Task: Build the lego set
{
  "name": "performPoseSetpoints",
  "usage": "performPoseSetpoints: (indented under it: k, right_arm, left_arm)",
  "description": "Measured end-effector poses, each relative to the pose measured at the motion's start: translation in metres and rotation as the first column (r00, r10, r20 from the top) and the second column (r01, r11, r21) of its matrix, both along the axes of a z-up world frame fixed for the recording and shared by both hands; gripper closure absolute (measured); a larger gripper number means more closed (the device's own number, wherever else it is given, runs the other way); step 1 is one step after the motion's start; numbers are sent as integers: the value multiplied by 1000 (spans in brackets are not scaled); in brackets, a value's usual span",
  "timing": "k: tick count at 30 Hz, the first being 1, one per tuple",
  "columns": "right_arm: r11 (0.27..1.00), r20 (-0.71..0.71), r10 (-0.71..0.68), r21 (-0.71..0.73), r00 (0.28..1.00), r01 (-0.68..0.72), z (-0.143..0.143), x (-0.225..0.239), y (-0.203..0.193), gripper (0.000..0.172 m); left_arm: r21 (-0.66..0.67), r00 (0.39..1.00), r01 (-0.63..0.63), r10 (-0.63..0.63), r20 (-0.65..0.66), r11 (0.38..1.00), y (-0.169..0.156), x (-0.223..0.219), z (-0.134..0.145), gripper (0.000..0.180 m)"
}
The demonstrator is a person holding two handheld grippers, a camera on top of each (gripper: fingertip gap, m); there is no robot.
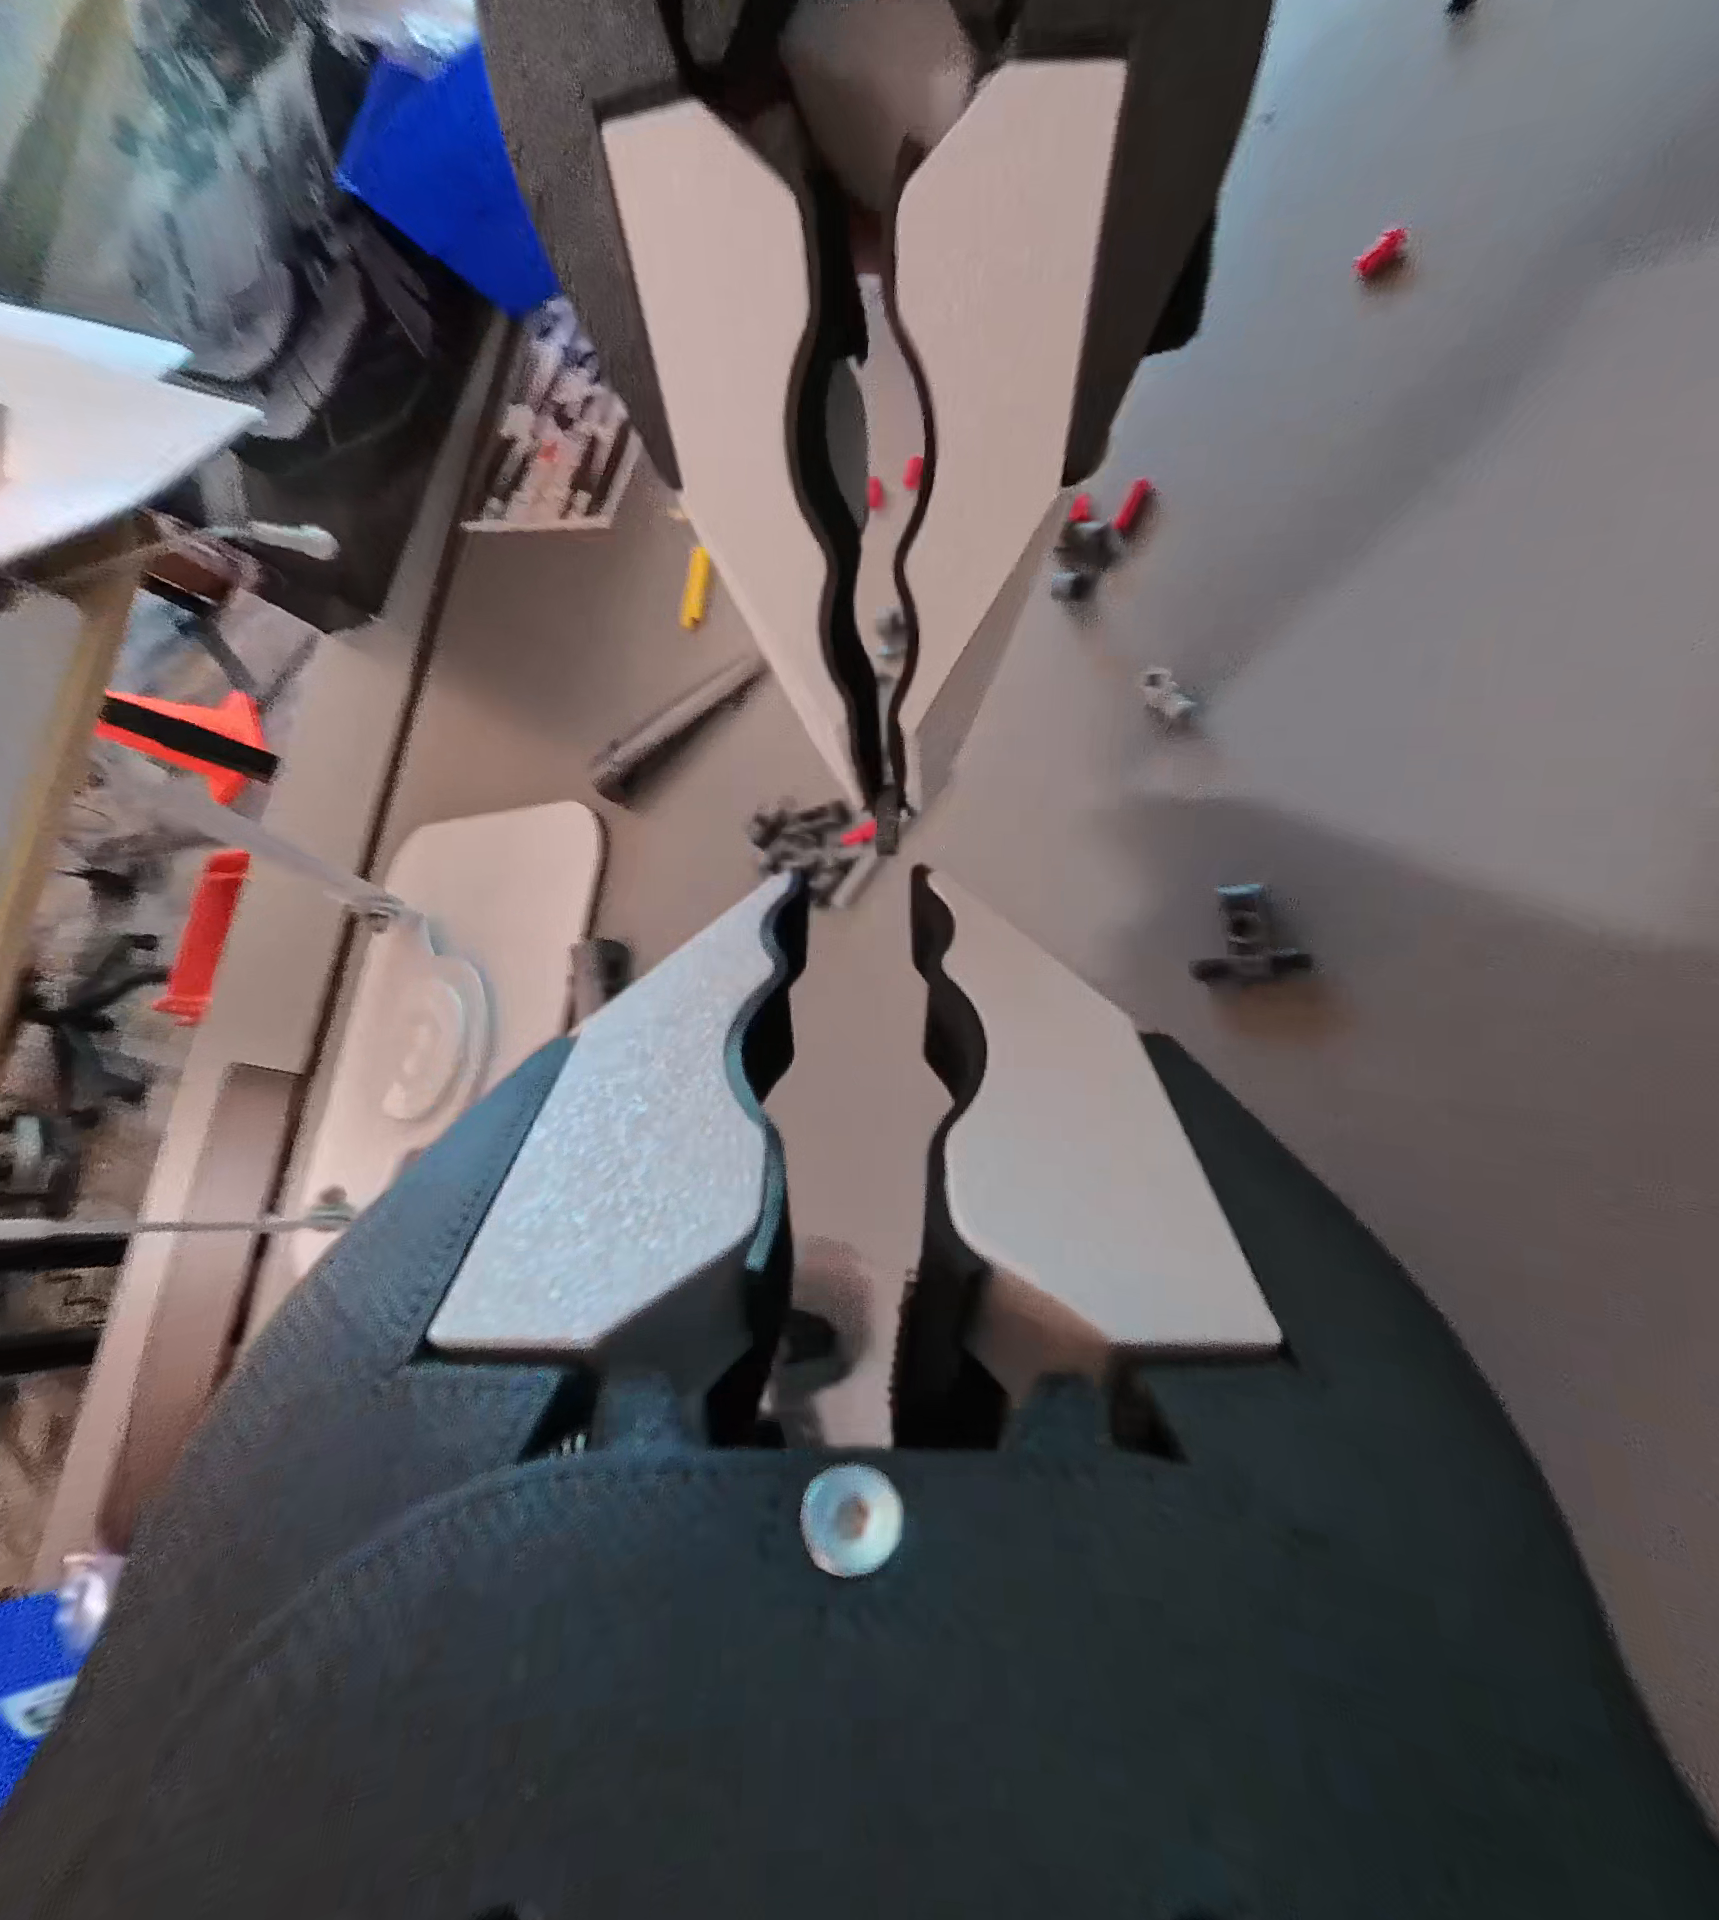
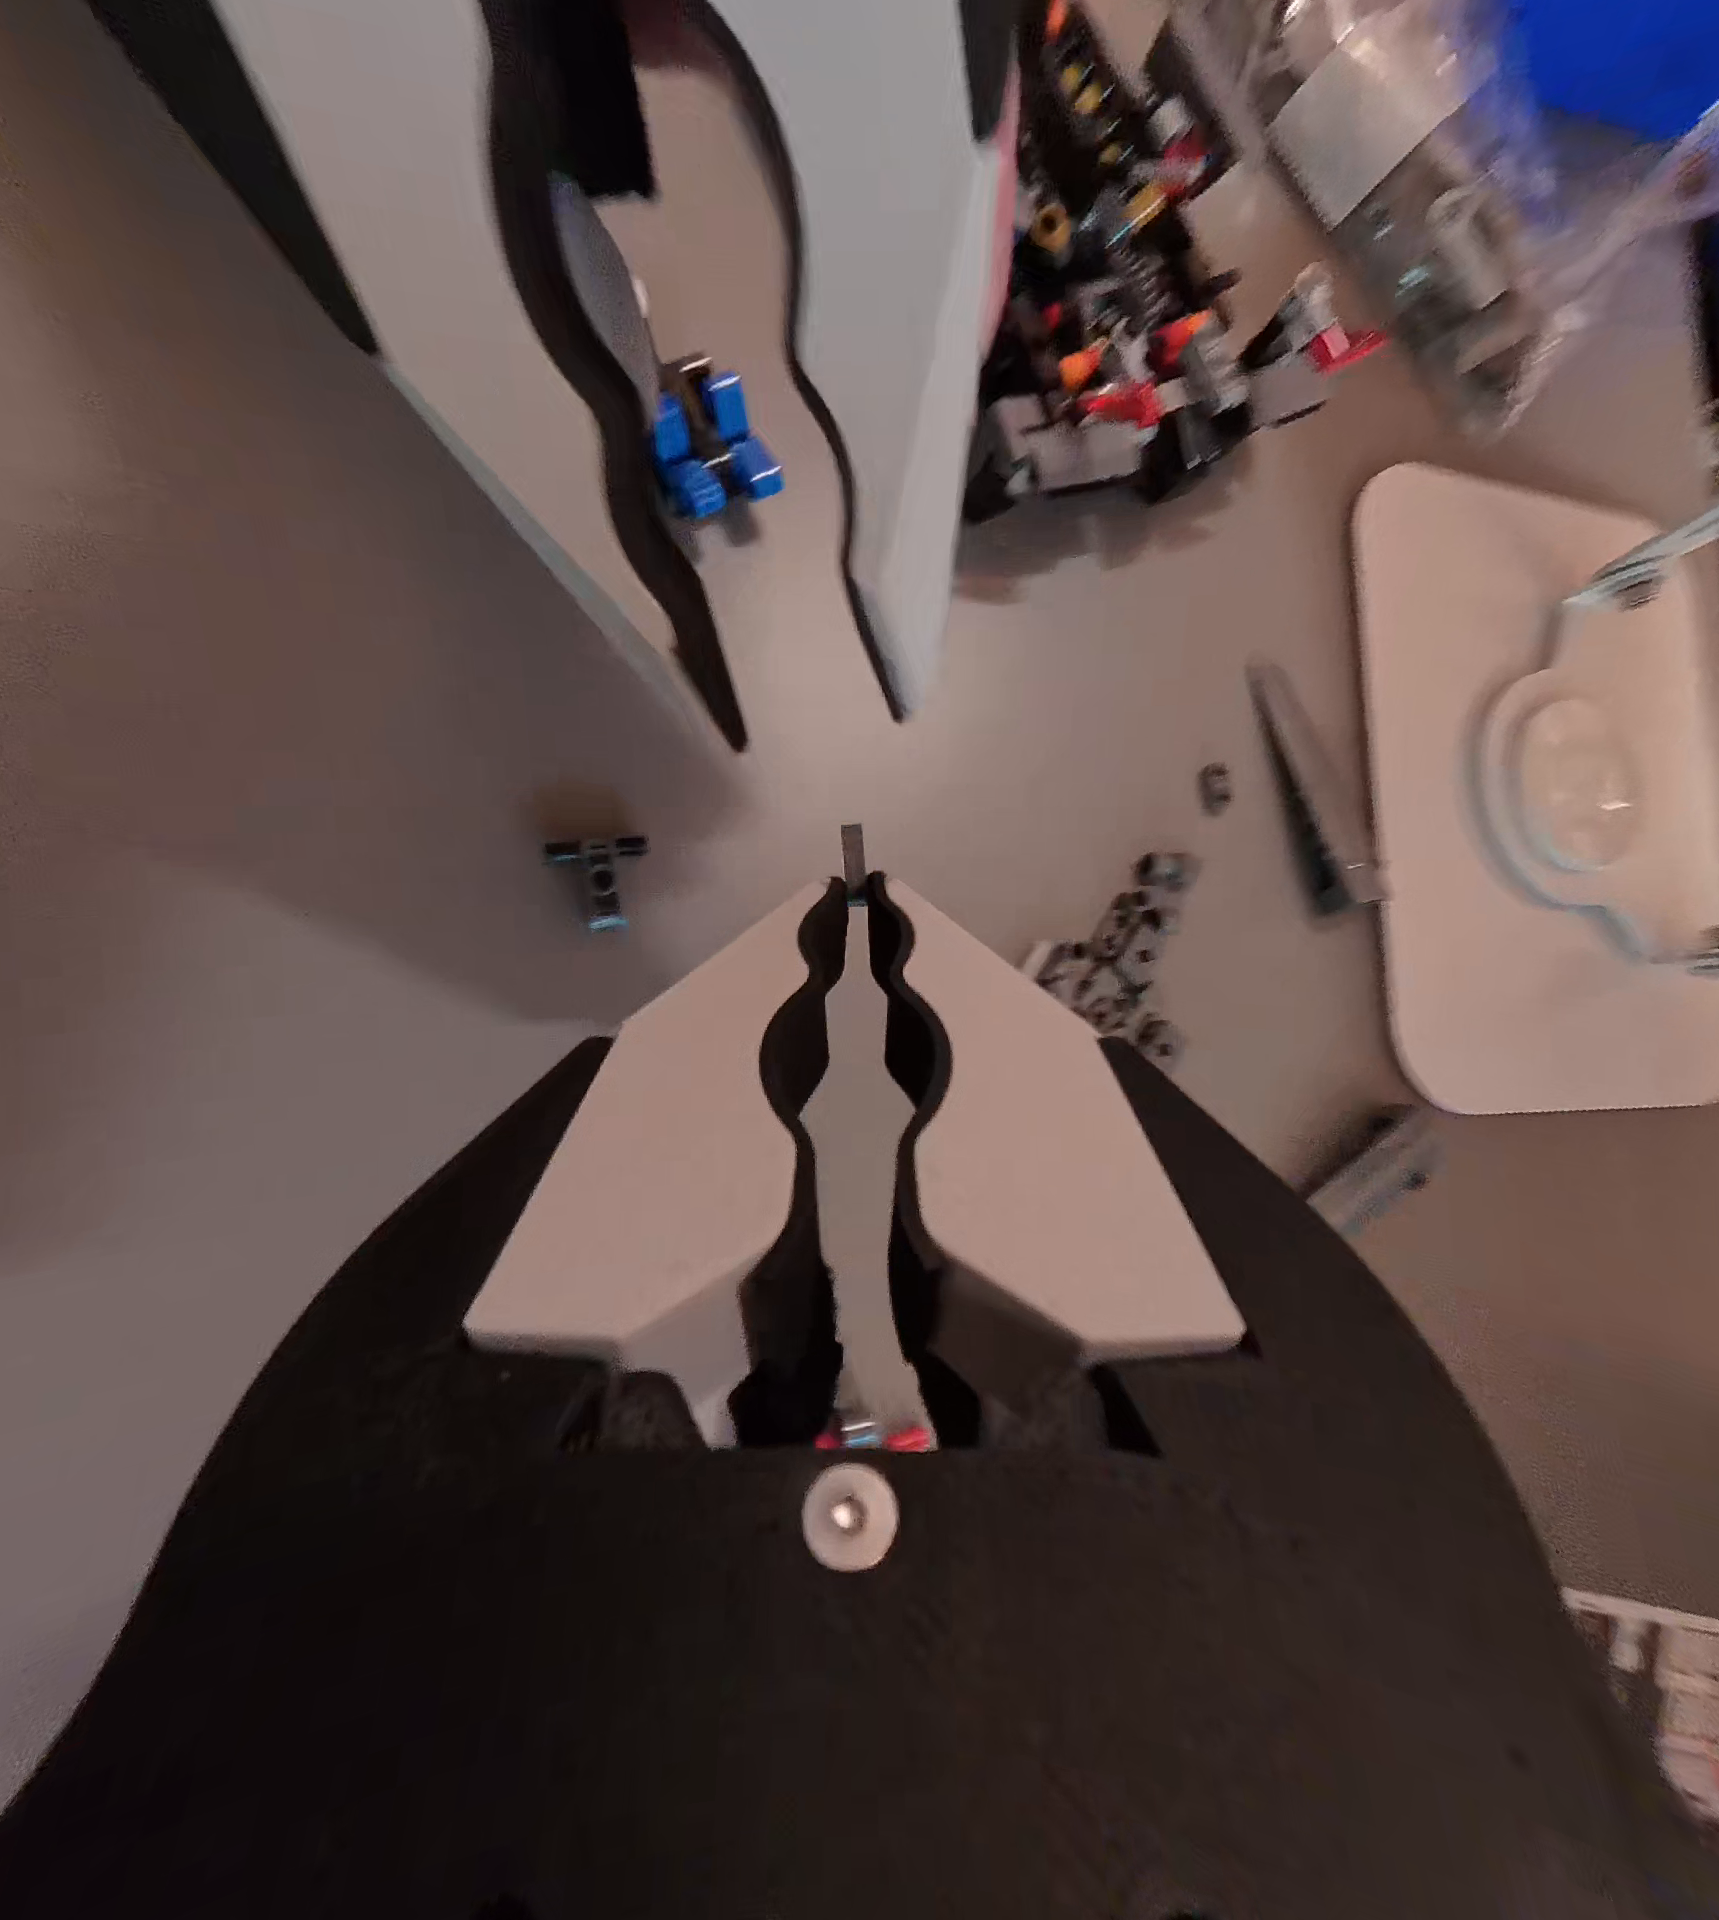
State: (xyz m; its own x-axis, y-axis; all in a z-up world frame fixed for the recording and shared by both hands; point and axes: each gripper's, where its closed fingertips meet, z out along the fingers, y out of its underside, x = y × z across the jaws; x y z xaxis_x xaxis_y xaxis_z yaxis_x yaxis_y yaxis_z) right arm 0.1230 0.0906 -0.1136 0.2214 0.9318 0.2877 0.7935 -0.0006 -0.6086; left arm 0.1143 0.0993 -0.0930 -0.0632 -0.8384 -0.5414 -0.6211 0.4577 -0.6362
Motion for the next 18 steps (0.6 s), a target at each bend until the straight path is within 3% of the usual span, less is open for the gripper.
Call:
performPoseSetpoints:
  k: [7,14,18]
  right_arm:
    - [980,36,25,-197,999,-17,-35,-2,-15,170]
    - [951,92,60,-309,994,-28,-61,-13,-20,169]
    - [954,119,57,-298,991,-20,-60,-14,-17,157]
  left_arm:
    - [-102,988,10,-26,-150,995,-48,-18,-25,150]
    - [-178,981,-62,27,-194,982,-43,-23,-54,148]
    - [-177,977,-98,61,-204,979,-35,-26,-61,147]
